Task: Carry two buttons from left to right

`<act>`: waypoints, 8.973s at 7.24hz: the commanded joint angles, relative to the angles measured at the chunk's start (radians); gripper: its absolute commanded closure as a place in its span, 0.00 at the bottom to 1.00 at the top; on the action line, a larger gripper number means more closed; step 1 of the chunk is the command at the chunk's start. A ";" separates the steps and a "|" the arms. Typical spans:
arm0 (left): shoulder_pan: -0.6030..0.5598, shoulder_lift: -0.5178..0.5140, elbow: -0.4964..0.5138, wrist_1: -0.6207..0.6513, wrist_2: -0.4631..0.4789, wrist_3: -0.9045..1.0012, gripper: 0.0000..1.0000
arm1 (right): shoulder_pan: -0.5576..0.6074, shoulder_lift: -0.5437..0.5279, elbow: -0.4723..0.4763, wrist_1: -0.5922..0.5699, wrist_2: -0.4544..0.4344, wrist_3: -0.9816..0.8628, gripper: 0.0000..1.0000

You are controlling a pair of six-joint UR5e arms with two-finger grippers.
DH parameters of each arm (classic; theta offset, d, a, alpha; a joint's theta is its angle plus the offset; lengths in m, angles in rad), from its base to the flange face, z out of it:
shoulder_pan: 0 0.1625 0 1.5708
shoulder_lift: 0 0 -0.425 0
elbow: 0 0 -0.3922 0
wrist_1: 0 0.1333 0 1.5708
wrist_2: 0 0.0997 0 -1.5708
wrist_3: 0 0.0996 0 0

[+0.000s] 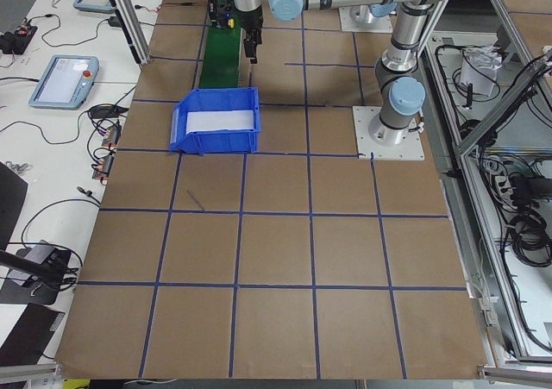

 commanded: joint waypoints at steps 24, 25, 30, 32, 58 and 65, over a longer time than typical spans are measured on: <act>-0.001 -0.005 0.000 -0.002 -0.009 0.000 0.00 | -0.687 0.173 -0.334 0.082 -0.017 -0.970 0.91; 0.001 -0.003 0.000 -0.002 -0.009 0.000 0.00 | -0.688 0.181 -0.334 0.073 -0.015 -0.970 0.91; 0.001 -0.003 -0.002 -0.002 -0.009 0.000 0.00 | -0.687 0.205 -0.334 0.062 -0.015 -0.968 0.91; 0.001 -0.003 -0.002 -0.002 -0.009 0.000 0.00 | -0.687 0.205 -0.332 0.062 -0.012 -0.964 0.42; 0.001 -0.003 -0.005 -0.003 -0.007 0.004 0.00 | -0.056 -0.480 0.100 0.391 0.019 -0.043 0.00; 0.001 -0.003 -0.005 -0.005 -0.007 0.004 0.00 | -0.066 -0.542 0.134 0.458 -0.027 -0.014 0.00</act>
